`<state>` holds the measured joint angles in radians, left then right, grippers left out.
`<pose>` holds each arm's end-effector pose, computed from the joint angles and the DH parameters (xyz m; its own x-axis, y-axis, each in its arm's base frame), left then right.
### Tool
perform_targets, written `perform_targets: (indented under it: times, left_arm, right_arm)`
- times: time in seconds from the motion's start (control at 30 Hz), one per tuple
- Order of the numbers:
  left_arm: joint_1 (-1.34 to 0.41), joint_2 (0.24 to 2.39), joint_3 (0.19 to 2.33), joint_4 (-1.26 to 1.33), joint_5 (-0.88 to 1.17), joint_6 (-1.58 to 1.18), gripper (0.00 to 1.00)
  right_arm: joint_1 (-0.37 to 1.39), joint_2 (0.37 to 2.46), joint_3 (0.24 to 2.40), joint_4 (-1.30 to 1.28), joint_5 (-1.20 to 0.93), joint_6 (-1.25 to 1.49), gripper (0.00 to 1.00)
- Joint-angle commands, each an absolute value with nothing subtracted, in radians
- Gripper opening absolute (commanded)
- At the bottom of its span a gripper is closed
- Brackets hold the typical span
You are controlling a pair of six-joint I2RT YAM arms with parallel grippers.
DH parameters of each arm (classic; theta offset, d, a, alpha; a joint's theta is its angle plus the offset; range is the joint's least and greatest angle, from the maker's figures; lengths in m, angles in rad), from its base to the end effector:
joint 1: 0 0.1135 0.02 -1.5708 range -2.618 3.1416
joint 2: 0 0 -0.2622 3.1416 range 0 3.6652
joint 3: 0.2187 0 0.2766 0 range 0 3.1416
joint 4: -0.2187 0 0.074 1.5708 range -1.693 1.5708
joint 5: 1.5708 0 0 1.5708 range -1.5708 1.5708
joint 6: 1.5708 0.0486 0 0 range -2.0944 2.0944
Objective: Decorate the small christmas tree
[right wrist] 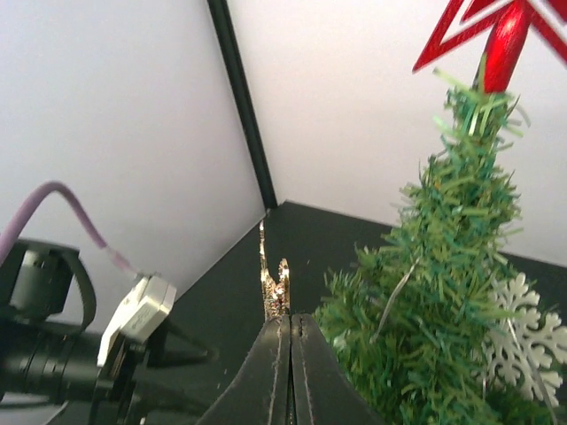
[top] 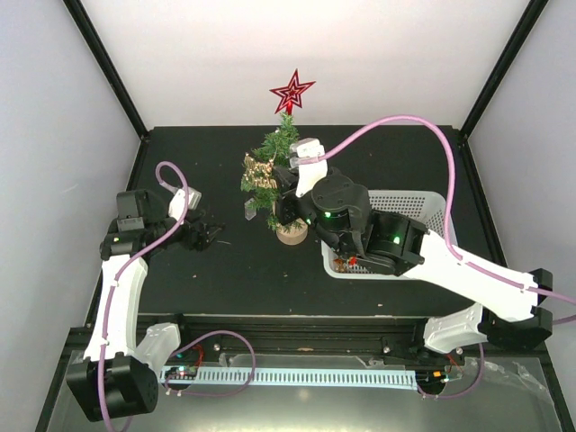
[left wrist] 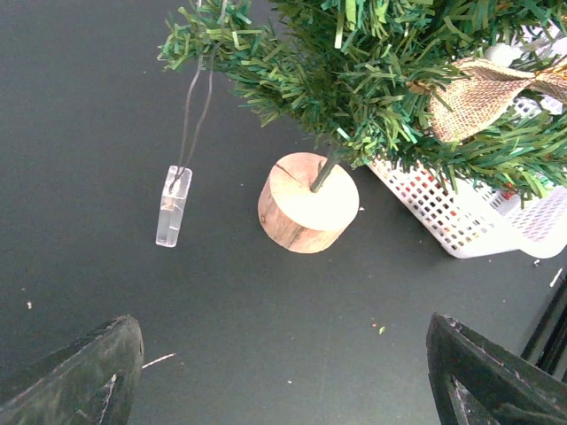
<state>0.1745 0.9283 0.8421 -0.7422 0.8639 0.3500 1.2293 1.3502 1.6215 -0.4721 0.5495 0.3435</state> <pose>0.2117 -0.0002 0.2822 -0.5467 0.1298 -0.8272 0.6185 0.7285 -0.2945 0.1310 0.2928 0.4765 -0.2758 0.0816 -0.9577 -0.5727 0.7863 0.2319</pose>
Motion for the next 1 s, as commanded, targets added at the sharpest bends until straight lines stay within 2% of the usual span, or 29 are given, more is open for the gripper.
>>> perform_targets:
  times: [0.0, 0.3, 0.5, 0.77, 0.97]
  left_arm:
    - [0.186, 0.907, 0.848, -0.718, 0.853, 0.326, 0.88]
    - [0.19, 0.907, 0.841, -0.711, 0.856, 0.321, 0.88]
    - [0.189, 0.91, 0.839, -0.71, 0.86, 0.321, 0.88]
    - [0.189, 0.912, 0.834, -0.705, 0.867, 0.321, 0.89]
    - [0.189, 0.912, 0.832, -0.703, 0.872, 0.32, 0.89]
  right_arm:
    - [1.247, 1.365, 1.547, -0.248, 0.707, 0.263, 0.01]
    - [1.25, 1.357, 1.318, 0.167, 0.767, 0.186, 0.01]
    - [1.25, 1.343, 1.11, 0.571, 0.8, 0.063, 0.01]
    - [1.248, 1.4, 1.073, 0.776, 0.865, -0.027, 0.01]
    - [1.235, 1.426, 1.095, 0.782, 0.876, -0.025, 0.01]
